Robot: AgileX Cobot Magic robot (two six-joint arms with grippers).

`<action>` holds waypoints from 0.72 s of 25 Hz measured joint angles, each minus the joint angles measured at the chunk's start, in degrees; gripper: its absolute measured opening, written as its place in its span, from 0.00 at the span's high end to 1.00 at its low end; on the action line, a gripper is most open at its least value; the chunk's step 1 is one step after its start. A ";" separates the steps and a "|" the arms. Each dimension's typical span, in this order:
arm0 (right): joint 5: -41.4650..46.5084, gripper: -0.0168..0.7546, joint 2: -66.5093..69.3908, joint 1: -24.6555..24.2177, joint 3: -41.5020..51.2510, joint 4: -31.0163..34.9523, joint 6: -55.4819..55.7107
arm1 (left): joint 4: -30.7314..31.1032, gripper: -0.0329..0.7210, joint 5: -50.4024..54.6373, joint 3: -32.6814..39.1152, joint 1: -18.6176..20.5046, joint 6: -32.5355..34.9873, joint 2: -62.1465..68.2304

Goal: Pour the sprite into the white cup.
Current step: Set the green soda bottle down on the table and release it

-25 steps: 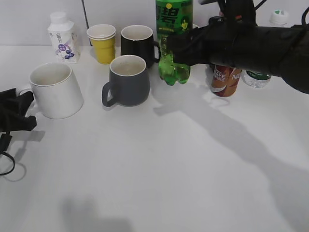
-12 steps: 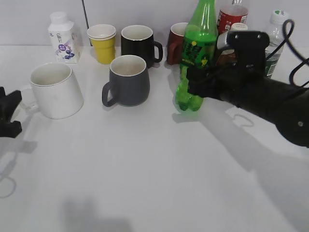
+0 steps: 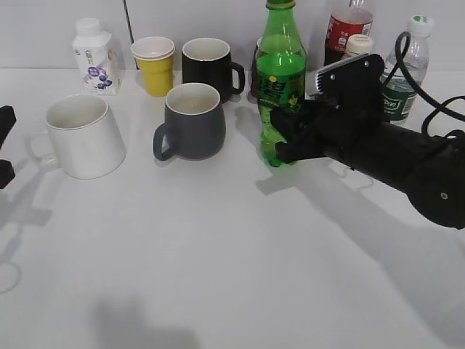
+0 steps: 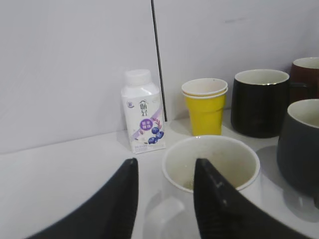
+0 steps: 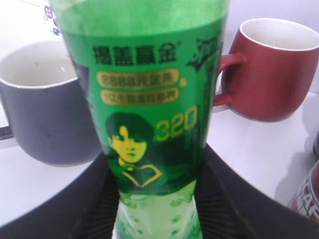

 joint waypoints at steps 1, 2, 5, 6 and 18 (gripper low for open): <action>-0.13 0.56 0.05 0.00 0.00 -0.35 -0.02 | 0.12 0.57 0.14 0.00 0.00 0.00 -0.40; -0.13 0.56 0.05 0.00 0.00 -0.62 -0.06 | 0.24 0.57 0.26 0.00 0.00 0.00 -0.79; -0.77 0.56 0.05 0.00 0.53 -0.73 -0.06 | 0.34 0.57 0.80 0.00 0.00 0.00 -1.34; -1.35 0.56 0.05 0.00 1.02 -0.73 -0.06 | 0.34 0.57 1.15 0.00 0.00 0.00 -1.40; -13.42 0.33 0.05 0.00 8.89 -1.03 -0.08 | 0.88 0.57 1.81 0.00 0.00 -0.06 -1.58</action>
